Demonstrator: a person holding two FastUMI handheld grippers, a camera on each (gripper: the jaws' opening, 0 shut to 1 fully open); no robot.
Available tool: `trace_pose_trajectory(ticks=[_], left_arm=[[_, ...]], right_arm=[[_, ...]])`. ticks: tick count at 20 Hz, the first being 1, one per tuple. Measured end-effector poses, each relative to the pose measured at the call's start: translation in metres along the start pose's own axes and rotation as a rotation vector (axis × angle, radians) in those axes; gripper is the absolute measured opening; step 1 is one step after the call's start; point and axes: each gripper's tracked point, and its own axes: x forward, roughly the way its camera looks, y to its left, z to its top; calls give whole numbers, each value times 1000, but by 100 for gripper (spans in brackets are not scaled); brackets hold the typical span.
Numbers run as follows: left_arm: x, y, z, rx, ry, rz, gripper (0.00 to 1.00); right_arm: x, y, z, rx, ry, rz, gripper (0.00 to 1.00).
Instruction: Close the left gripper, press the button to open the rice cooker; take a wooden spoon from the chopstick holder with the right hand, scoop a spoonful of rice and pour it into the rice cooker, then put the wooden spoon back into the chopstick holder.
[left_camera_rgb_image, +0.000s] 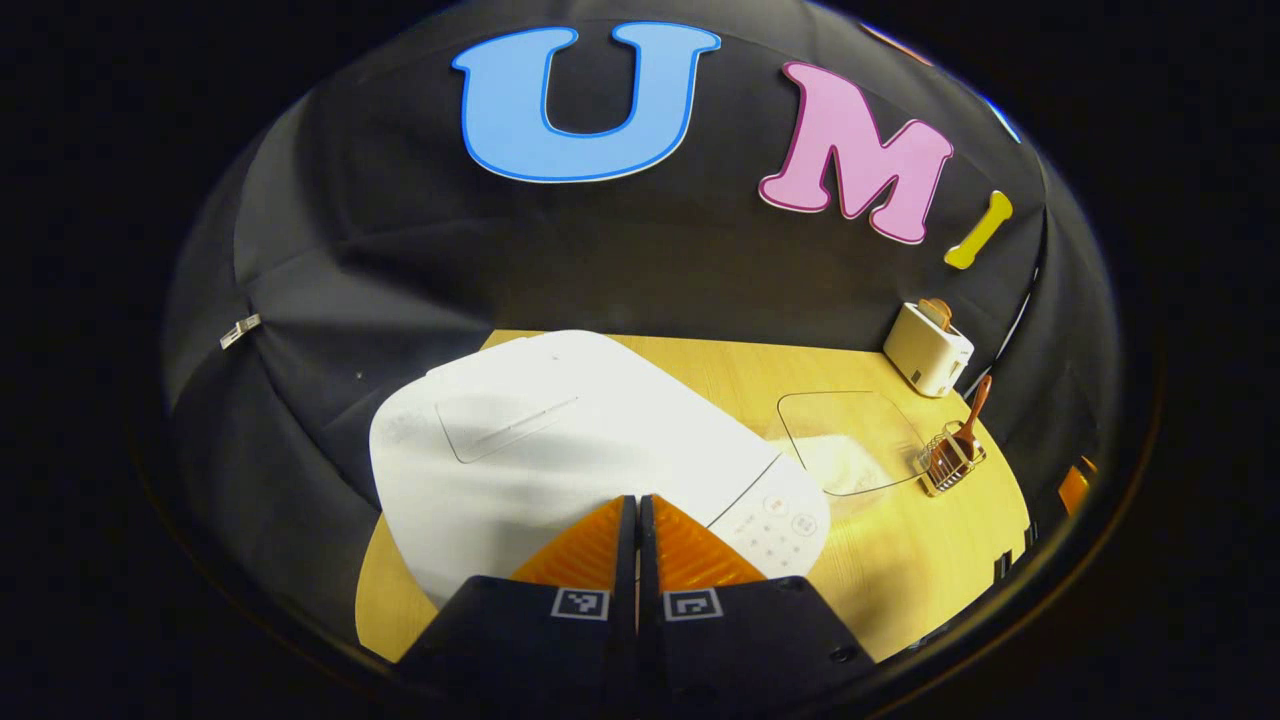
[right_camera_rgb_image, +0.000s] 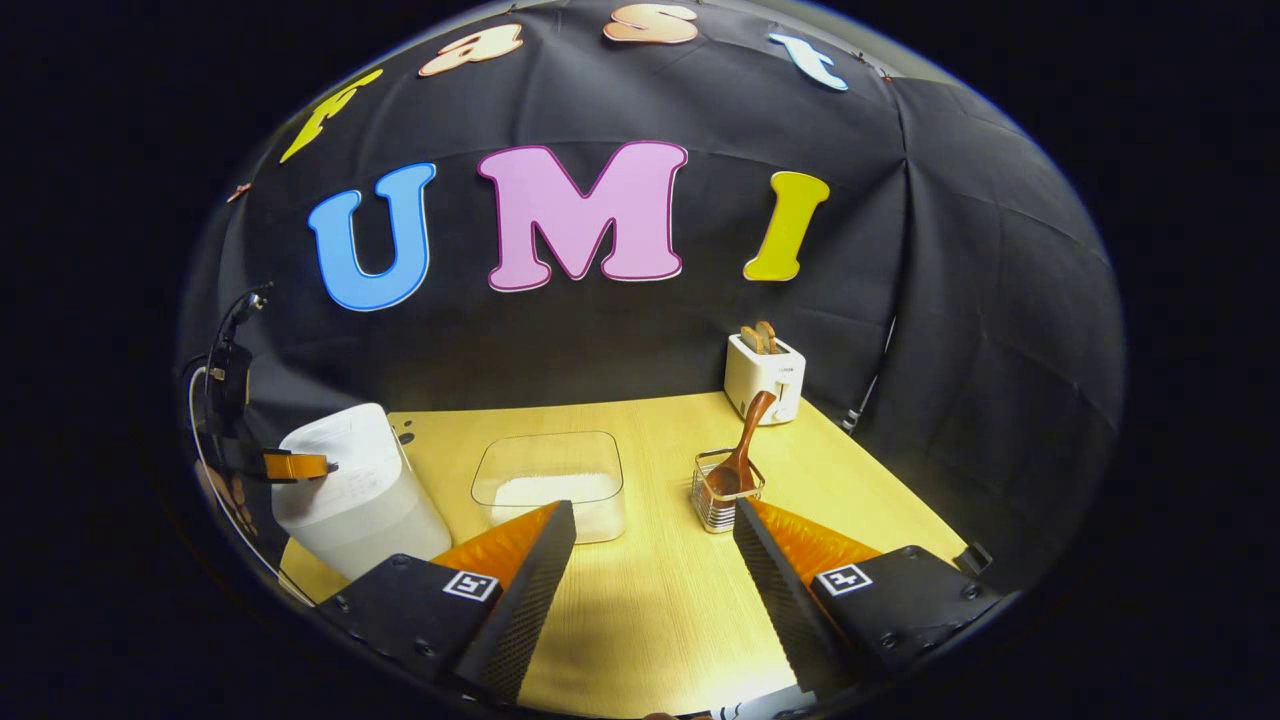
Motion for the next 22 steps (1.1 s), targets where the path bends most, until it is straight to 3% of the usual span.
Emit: trace_pose_trajectory(ticks=[6,11,18,22], left_arm=[[-34,1,46,87,-170,29,6],[-84,3,97,29,-311,15,6],[-105,9,69,-13,-315,1,5],[-108,-10,58,-15,-314,-19,5]], right_arm=[[3,8,-1,9,-10,18,99],[8,22,-4,16,-5,48,99],[19,37,-5,11,7,88,99],[25,29,3,4,12,97,99]])
